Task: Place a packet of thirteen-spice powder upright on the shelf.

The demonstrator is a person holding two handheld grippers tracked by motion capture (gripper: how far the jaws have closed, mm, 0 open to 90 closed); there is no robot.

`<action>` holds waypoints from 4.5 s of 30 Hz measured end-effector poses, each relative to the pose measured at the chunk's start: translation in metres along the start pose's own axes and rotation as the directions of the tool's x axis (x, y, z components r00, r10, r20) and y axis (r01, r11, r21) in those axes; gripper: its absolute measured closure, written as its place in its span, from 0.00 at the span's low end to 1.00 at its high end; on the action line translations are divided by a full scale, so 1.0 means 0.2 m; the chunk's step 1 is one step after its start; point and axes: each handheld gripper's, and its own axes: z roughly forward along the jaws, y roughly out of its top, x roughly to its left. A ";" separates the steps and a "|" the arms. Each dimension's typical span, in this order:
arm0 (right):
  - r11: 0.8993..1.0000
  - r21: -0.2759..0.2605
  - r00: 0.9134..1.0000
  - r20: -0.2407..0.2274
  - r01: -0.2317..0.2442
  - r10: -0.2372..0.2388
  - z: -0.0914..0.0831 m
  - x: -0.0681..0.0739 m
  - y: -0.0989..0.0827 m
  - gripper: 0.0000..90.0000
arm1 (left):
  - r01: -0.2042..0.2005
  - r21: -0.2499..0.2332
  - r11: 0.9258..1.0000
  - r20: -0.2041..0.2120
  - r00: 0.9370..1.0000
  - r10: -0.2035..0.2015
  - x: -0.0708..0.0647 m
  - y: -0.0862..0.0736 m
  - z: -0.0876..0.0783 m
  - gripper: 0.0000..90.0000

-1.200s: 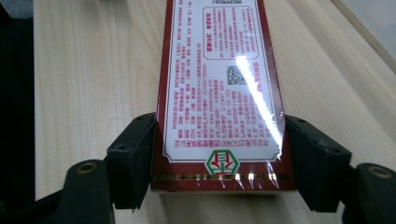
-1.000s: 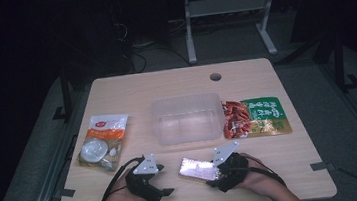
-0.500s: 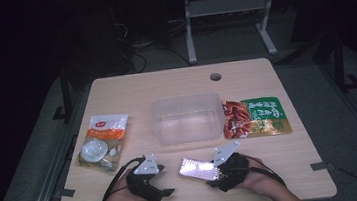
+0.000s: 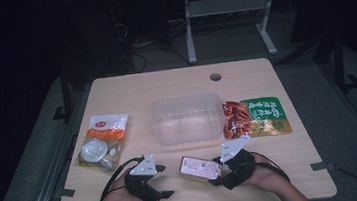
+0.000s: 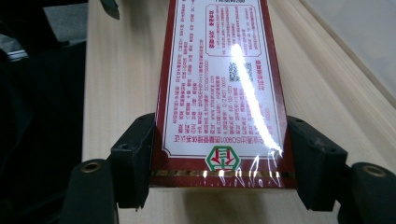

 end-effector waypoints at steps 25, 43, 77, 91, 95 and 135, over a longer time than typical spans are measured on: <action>0.992 -0.064 0.992 -0.055 0.108 -0.112 -0.06 0.00 0.11 0.35 | -0.090 -0.094 0.992 0.092 0.991 0.098 0.11 0.21 -0.08 0.15; 0.982 -0.109 0.982 -0.099 0.153 -0.164 -0.01 0.00 0.19 0.35 | -0.105 -0.102 0.989 0.131 0.984 0.118 0.10 0.27 -0.01 0.15; 0.984 -0.111 0.981 -0.121 0.138 -0.151 0.02 -0.01 0.18 0.28 | -0.102 -0.098 0.990 0.198 0.973 0.120 0.08 0.25 0.03 0.34; 0.992 -0.103 0.997 -0.031 0.067 -0.071 -0.03 -0.03 0.12 0.17 | -0.053 -0.090 0.995 0.166 0.984 0.067 0.10 0.19 0.00 0.34; 0.994 -0.103 0.999 0.009 0.031 -0.031 -0.06 -0.03 0.08 0.16 | -0.047 -0.091 0.995 0.160 0.985 0.061 0.10 0.18 -0.01 0.34; 0.983 -0.084 0.965 0.193 -0.164 0.178 -0.14 0.01 -0.17 0.15 | -0.003 -0.113 0.994 0.052 0.999 0.009 0.31 0.39 -0.09 0.34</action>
